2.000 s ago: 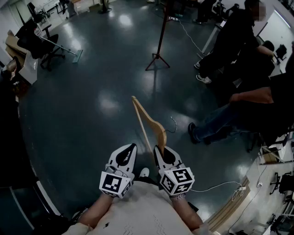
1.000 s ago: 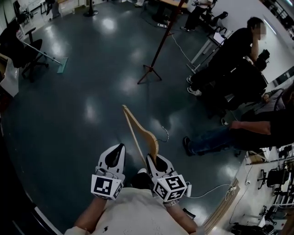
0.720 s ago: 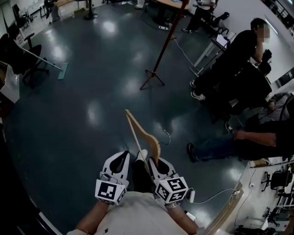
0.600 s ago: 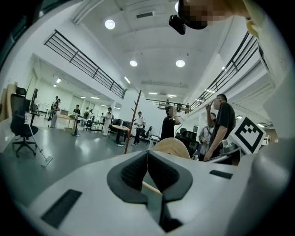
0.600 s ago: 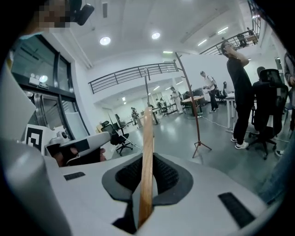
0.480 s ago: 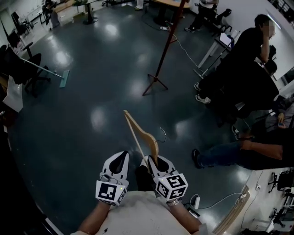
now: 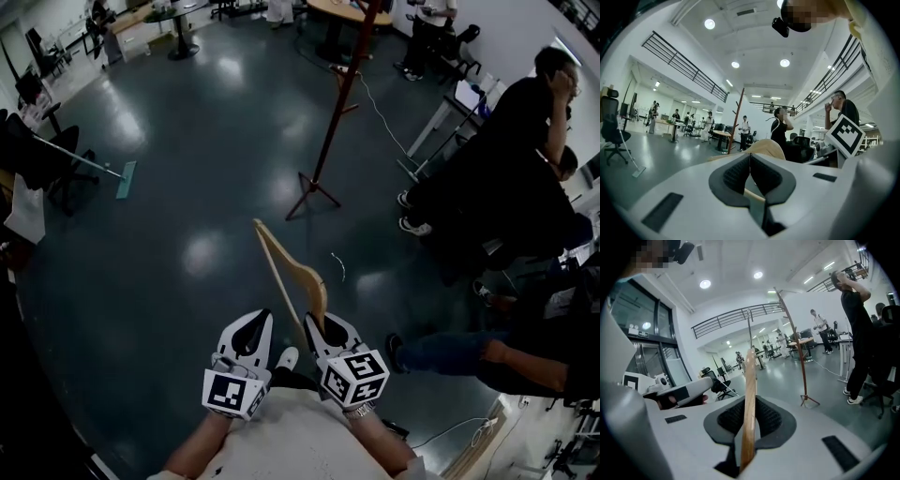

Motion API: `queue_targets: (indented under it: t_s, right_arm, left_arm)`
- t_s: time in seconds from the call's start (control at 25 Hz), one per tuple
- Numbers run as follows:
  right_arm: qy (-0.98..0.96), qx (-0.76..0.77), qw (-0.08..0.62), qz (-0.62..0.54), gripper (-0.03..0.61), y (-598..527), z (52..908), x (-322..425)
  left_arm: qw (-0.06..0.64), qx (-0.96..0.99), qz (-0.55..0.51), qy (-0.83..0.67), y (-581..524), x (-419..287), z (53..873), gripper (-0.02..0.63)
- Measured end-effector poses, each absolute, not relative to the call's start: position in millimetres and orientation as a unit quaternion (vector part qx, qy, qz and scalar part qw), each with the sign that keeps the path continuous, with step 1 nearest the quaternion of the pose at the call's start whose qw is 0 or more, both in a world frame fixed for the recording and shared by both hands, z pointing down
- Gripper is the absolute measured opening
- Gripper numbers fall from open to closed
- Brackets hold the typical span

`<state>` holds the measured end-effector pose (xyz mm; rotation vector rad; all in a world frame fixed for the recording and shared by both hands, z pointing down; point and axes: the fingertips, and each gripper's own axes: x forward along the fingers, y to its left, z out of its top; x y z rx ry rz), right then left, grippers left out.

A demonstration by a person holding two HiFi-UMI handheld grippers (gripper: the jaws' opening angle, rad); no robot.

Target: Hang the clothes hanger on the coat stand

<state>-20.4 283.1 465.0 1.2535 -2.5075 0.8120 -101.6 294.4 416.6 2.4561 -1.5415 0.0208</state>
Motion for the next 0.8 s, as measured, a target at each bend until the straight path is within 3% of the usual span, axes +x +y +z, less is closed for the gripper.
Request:
queue_targets:
  t_s: [0.4,0.8]
  right_arm:
    - [-0.821,0.476,0.127,0.289,0.066,127.3,482.2,-30.0]
    - [-0.791,0.538,0.118,0.266,0.066,-10.8,456.0,-61.6]
  left_arm:
    - [0.141,0.853,-0.003,-0.502,112.9,-127.1,430.2,0.012]
    - [0.111,0.89,-0.001,-0.441,-60.0,-164.6,403.9,0.012]
